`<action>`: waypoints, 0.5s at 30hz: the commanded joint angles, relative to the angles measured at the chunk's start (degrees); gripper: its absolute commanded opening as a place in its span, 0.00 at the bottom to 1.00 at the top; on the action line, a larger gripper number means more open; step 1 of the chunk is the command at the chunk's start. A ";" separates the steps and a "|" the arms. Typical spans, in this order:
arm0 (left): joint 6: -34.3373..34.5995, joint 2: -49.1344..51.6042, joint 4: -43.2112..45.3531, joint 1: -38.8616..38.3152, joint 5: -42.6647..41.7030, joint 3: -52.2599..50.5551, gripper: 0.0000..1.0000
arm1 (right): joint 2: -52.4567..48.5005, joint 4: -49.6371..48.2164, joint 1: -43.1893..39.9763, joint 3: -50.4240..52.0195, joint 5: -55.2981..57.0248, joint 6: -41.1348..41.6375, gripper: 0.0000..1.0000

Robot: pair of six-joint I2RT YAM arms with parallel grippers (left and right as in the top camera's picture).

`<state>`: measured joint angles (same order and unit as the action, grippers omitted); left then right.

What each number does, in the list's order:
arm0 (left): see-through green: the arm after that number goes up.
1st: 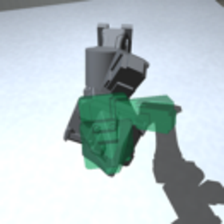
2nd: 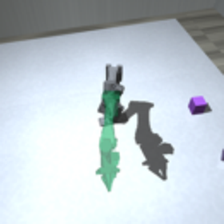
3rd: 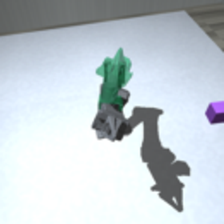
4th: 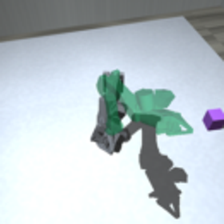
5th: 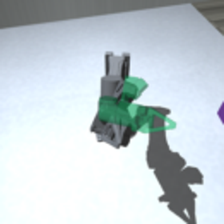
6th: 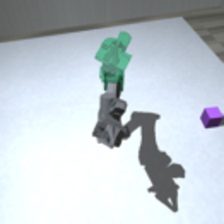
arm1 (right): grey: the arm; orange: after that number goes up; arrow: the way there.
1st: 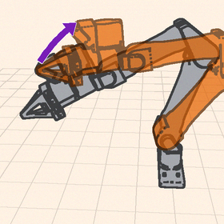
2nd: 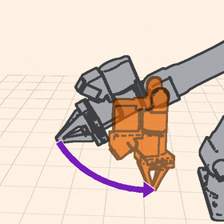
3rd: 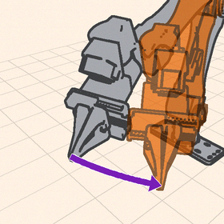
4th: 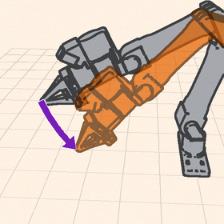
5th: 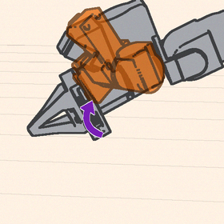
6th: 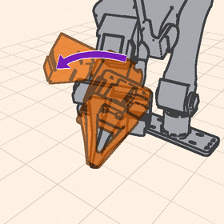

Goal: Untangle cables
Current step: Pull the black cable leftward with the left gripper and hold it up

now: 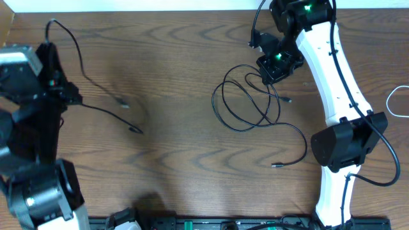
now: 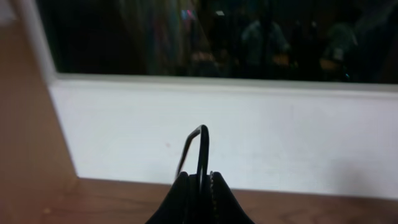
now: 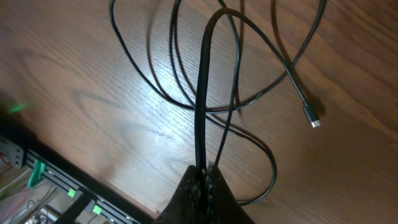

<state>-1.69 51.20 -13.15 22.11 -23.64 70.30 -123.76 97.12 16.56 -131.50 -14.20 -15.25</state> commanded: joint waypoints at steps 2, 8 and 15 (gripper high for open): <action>0.31 5.64 -1.01 -2.71 -10.54 0.48 0.07 | -0.44 0.20 2.21 1.05 -1.86 -1.57 0.01; 0.31 10.49 -4.66 -3.19 -17.84 0.48 0.07 | -0.44 -2.08 5.51 9.01 -0.66 -8.35 0.12; 0.31 10.10 -8.31 -3.19 -17.97 0.48 0.07 | -0.44 -11.61 6.01 24.26 8.26 -8.61 0.68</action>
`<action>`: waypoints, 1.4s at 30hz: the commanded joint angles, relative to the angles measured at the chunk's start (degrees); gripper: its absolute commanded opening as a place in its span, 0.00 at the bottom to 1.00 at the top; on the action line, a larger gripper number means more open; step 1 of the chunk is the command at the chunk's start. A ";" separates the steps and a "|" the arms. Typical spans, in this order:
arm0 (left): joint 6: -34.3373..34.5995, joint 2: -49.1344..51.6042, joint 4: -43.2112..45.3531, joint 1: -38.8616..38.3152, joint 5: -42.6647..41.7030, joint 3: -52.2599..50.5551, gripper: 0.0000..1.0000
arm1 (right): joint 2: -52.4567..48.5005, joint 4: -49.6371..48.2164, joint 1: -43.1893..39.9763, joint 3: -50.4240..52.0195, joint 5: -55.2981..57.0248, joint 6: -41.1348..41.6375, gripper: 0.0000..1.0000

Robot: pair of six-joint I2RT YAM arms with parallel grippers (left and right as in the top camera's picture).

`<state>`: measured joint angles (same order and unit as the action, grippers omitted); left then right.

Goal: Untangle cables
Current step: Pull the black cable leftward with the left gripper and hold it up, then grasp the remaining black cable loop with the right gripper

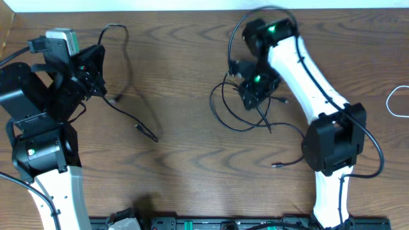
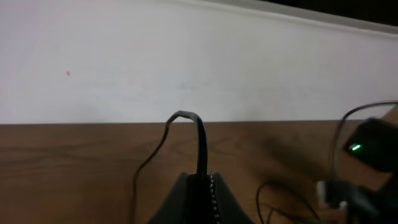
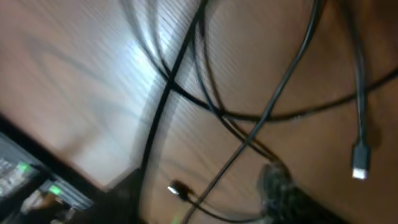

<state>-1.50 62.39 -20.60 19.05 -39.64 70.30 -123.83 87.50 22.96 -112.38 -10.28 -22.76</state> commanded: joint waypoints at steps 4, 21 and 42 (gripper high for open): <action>0.11 -1.40 -1.68 -0.13 -2.01 0.48 0.07 | -0.37 -7.10 -0.59 12.15 4.35 -1.09 0.84; 0.11 -1.40 -3.39 -0.13 -1.99 0.48 0.07 | -0.37 -15.58 -0.35 20.41 0.48 -0.68 0.93; 0.09 -1.29 -3.85 -0.13 -1.99 0.46 0.07 | -0.37 -30.51 1.22 33.48 -5.20 -20.39 0.99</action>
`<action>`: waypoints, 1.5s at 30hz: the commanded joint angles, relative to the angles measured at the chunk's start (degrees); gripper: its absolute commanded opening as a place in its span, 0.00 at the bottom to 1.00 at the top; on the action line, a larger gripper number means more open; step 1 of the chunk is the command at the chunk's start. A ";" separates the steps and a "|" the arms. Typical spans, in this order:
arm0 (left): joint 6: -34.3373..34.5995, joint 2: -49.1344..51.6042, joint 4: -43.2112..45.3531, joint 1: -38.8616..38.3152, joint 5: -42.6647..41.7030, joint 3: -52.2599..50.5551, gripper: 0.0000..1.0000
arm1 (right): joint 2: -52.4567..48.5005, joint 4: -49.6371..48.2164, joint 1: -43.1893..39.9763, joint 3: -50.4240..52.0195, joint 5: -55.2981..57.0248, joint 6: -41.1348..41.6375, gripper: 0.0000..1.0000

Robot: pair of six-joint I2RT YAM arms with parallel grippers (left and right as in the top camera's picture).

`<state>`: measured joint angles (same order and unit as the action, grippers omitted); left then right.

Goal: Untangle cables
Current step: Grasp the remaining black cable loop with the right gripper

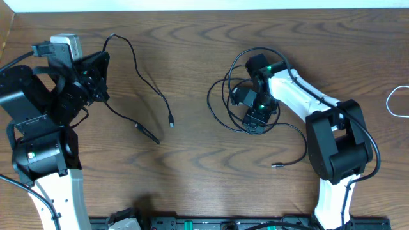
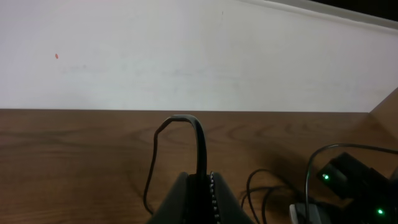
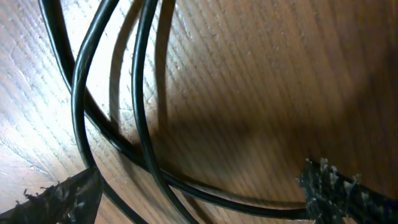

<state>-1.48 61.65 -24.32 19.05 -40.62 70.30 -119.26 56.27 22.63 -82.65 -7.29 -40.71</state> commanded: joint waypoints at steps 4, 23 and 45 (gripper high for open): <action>0.07 -0.55 -0.13 -0.13 -1.01 0.46 0.07 | -4.94 5.68 3.04 3.76 -12.66 -13.68 0.99; 0.07 -0.28 -1.38 -0.13 -0.98 0.46 0.07 | -4.94 -1.86 4.35 4.02 -6.84 -5.27 0.99; 0.04 -0.28 -1.36 -0.13 -0.98 0.46 0.07 | -4.94 -14.82 3.61 18.18 -4.87 -2.99 0.85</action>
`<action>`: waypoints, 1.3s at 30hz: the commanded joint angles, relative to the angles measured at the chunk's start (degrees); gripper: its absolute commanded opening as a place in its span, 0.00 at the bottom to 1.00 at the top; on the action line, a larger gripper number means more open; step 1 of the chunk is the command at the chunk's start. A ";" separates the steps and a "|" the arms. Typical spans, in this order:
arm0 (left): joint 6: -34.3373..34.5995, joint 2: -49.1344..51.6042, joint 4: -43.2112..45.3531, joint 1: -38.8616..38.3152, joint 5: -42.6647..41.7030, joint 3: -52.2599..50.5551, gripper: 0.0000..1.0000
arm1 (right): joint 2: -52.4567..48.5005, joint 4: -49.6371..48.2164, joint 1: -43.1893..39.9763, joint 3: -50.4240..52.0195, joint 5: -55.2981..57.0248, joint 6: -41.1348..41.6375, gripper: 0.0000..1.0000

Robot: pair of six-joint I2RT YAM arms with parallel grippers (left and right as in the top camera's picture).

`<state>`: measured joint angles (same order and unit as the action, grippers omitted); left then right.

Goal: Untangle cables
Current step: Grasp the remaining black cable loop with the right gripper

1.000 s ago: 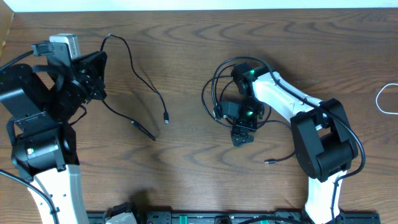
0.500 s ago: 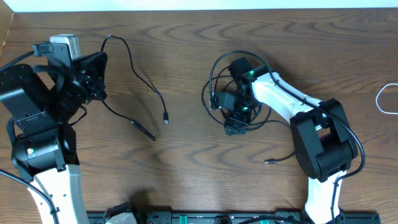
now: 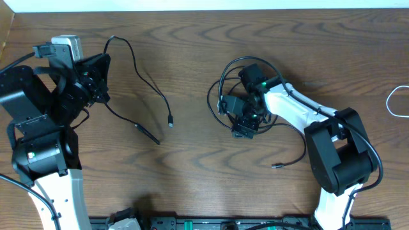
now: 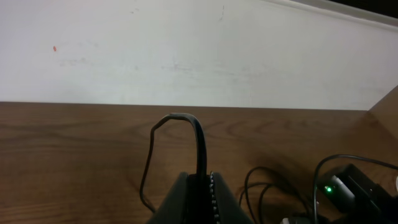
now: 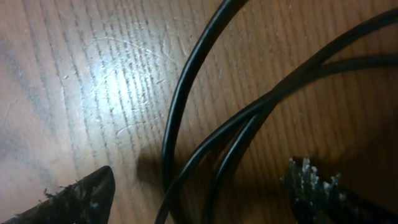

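Note:
A thin black cable hangs from my left gripper, which is shut on it; its plug lies on the table. In the left wrist view the cable rises in a loop from the shut left gripper. A coiled black cable lies at centre right, its tail ending in a plug. My right gripper sits low over the coil's front part. It is open: the right gripper has its fingers wide apart, and cable strands lie between them on the wood.
A white cable shows at the table's right edge. A white wall runs along the far side of the table. A rail with connectors lines the front edge.
My right gripper, still open, has shifted a little to the left over the coil, and the coil's loops have shifted slightly. The left gripper and its cable look the same.
First my left gripper held the thin cable at the far left while my right gripper held a strand of the coil up at the back right. Then both had moved inward. Later the right gripper was open, low over the coil, and it now sits slightly further left.

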<state>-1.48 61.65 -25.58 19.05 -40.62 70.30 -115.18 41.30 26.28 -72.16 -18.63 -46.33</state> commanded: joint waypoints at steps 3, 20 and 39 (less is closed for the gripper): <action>0.04 -0.28 -0.11 -0.13 -0.98 0.46 0.07 | -9.03 -1.38 -0.04 8.66 6.47 2.62 0.83; 0.07 -0.28 -0.11 -0.13 -0.98 0.46 0.07 | -9.03 -6.84 0.00 13.79 6.23 5.46 0.75; 0.04 -0.28 -0.76 -0.13 -0.98 0.46 0.07 | -9.05 -12.20 0.02 18.62 3.91 7.78 0.42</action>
<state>-1.48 61.65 -26.41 19.05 -40.62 70.30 -112.79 23.83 25.30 -63.31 -20.40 -42.06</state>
